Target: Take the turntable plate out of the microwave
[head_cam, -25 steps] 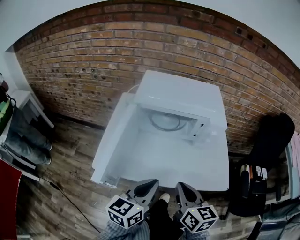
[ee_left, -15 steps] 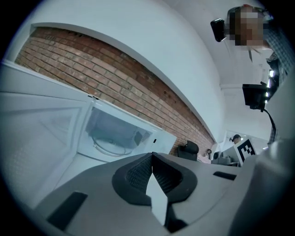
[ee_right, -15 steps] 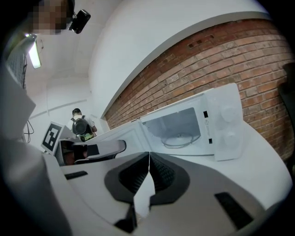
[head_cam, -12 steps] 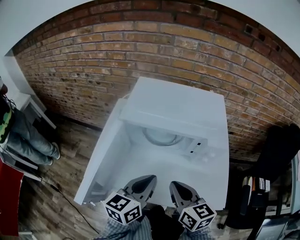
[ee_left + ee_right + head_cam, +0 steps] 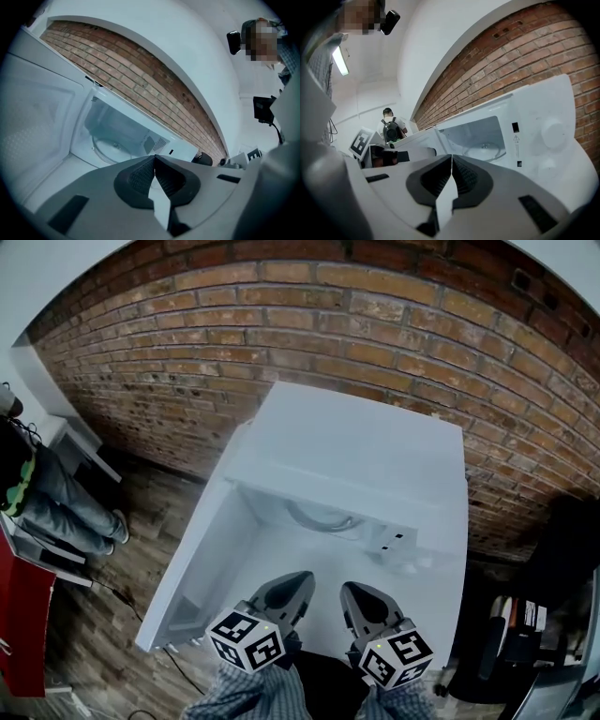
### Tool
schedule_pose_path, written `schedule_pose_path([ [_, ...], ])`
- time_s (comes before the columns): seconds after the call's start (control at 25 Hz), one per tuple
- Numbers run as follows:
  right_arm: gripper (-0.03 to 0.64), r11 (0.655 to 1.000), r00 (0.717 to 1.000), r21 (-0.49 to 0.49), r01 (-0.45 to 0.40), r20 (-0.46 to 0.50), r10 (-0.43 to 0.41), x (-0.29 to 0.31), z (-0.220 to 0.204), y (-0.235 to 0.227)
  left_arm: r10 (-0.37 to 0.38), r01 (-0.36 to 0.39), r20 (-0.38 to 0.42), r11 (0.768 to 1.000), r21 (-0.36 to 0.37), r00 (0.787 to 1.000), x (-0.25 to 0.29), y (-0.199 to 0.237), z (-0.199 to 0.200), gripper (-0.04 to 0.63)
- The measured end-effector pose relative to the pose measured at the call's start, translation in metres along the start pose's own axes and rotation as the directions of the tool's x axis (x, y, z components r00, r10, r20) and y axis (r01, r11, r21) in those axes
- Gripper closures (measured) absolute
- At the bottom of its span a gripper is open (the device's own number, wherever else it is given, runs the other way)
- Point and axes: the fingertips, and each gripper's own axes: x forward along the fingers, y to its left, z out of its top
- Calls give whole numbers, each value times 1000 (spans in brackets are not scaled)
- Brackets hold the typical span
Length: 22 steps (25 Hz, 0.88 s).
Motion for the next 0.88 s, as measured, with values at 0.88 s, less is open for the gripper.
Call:
schedule_pose_path([
  [0.88, 598, 984, 986, 89, 157, -68, -151, 48, -17, -32, 62, -39, 45, 918, -395, 997, 70, 125, 5, 480],
])
